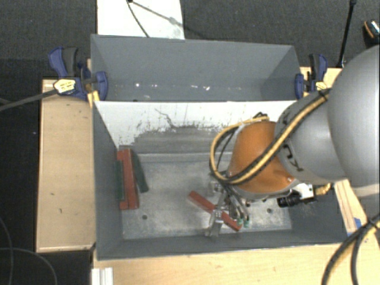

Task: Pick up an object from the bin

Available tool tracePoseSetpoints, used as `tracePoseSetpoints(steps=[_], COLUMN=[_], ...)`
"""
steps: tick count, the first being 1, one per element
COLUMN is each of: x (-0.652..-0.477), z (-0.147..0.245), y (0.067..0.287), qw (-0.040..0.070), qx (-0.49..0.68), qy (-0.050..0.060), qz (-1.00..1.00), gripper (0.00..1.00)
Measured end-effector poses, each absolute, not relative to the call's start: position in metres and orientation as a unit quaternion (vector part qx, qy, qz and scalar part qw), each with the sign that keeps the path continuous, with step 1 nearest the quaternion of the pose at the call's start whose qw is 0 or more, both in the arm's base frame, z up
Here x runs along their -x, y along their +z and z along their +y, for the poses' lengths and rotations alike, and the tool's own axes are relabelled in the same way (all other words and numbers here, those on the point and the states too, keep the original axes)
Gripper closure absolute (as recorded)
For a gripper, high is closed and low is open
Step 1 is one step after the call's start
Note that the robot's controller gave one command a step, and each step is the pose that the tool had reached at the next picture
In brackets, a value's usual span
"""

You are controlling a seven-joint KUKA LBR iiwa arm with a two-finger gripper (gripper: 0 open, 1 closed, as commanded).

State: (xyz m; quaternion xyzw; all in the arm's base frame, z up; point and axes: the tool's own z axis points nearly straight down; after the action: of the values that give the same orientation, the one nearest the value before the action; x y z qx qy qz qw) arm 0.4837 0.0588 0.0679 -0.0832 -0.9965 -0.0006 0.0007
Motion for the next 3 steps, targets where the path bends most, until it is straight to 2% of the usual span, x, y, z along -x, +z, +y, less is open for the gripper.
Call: tracePoseSetpoints(steps=[1, 2, 3], x=[-0.478, -0.489, -0.479], z=[0.075, 0.049, 0.083], y=[0.101, 0.101, 0.069], qw=[-0.002, -0.003, 0.002], qx=[0.102, 0.174, 0.225], qy=[-0.001, -0.001, 0.0], qz=[-0.995, -0.985, -0.974], gripper=[0.0, 0.0, 0.0])
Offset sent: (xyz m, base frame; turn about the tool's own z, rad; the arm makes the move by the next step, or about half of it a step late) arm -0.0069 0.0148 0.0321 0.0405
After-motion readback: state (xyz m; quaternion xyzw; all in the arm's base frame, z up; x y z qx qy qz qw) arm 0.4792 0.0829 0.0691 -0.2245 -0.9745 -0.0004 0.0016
